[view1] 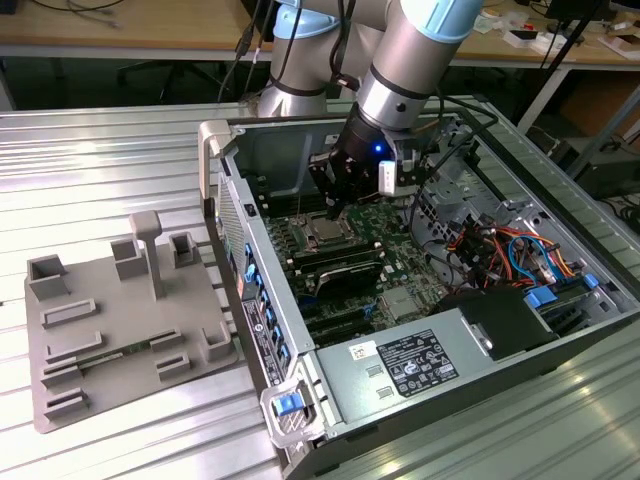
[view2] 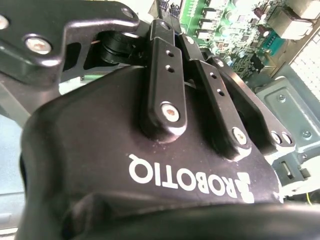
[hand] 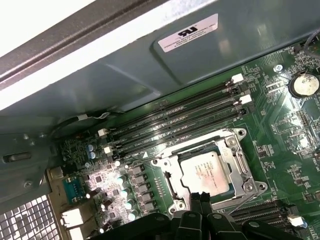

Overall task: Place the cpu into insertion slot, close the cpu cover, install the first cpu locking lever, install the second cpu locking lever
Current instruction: 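Install the first cpu locking lever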

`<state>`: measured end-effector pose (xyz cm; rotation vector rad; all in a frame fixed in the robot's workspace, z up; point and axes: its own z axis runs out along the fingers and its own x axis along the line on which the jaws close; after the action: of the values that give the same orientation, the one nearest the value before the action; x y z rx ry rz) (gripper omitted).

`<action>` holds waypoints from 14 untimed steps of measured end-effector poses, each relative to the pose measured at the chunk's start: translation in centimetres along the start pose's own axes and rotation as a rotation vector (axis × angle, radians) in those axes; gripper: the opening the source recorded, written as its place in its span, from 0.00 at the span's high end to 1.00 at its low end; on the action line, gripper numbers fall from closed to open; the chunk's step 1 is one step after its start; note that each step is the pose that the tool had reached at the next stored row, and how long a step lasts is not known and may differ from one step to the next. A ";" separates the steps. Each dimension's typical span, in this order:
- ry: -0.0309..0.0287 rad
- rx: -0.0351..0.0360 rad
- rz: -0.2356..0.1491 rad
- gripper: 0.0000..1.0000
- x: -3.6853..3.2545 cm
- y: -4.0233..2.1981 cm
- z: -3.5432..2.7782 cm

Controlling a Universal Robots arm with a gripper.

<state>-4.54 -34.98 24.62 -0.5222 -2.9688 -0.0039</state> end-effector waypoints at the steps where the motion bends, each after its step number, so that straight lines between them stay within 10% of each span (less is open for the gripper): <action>1: 0.0005 -0.0005 -0.011 0.89 0.00 0.00 0.00; 6: 0.0042 -0.0056 -0.085 0.89 0.00 0.00 0.00; 14: 0.0048 -0.0058 -0.103 0.89 0.00 0.00 0.00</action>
<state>-4.54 -34.99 24.62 -0.3689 -2.9881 -0.0236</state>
